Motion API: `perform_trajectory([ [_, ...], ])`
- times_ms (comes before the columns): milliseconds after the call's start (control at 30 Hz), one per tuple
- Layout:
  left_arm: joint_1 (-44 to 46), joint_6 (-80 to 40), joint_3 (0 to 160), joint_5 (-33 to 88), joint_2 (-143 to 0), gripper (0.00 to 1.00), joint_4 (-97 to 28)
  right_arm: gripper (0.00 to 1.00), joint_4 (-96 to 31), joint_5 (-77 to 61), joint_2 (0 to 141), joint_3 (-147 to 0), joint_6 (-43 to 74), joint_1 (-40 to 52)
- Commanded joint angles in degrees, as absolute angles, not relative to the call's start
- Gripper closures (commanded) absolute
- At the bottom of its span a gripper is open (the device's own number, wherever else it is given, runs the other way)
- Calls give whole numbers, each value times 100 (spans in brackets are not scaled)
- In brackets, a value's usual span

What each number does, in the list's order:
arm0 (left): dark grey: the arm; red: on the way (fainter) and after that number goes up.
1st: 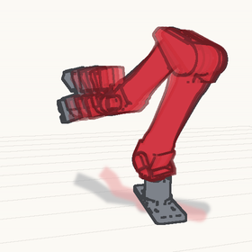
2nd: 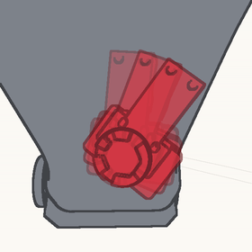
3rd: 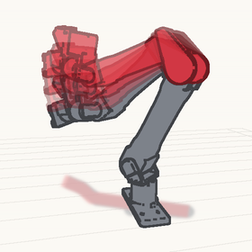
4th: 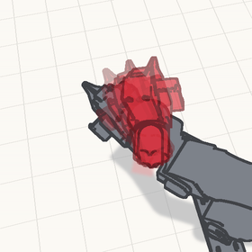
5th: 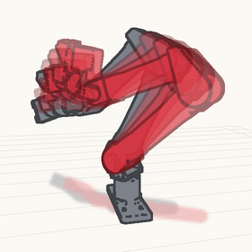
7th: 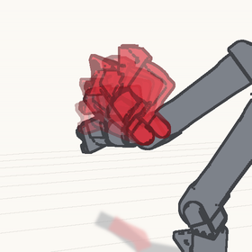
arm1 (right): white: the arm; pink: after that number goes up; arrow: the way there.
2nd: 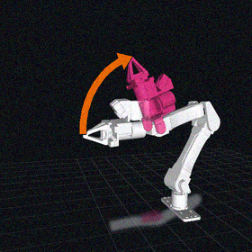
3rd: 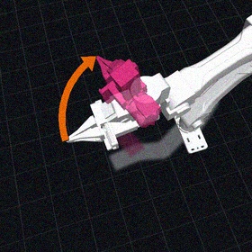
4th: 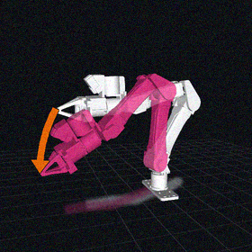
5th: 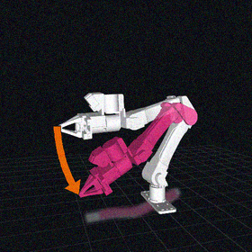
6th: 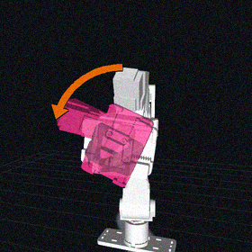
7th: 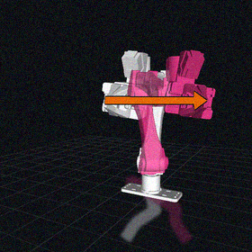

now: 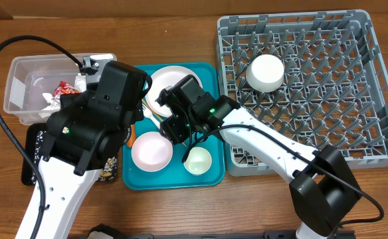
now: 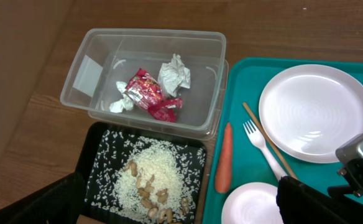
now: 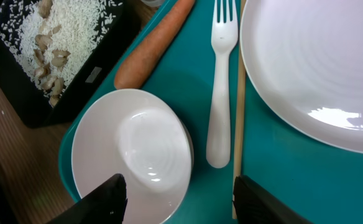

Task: Sort waste into correct bins and load items into the dishwasher
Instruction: 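Lower the right gripper onto the pink bowl rim and grasp it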

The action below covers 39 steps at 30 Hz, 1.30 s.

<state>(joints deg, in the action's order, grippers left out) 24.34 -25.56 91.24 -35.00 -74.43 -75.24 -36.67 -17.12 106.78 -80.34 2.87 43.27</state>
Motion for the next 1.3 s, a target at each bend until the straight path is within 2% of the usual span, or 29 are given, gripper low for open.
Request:
perform_trajectory([
  [0,2434,-2637,9198,-3597,-7463,0,-7513,42,-3651,-1699,10711,-8064,143,4397],
  [333,2434,-2637,9198,-3597,-7463,0,-7513,42,-3629,-1664,11021,-8060,99,4724],
  [900,2434,-2637,9198,-3597,-7463,0,-7513,42,-3610,-1096,11135,-8060,-3,4735],
  [1067,2434,-2637,9198,-3597,-7463,0,-7516,47,-3627,-1096,11137,-8058,-3,4735],
  [1267,2434,-2637,9198,-3597,-7463,0,-7513,47,-3559,-1096,11142,-7950,-3,4735],
])
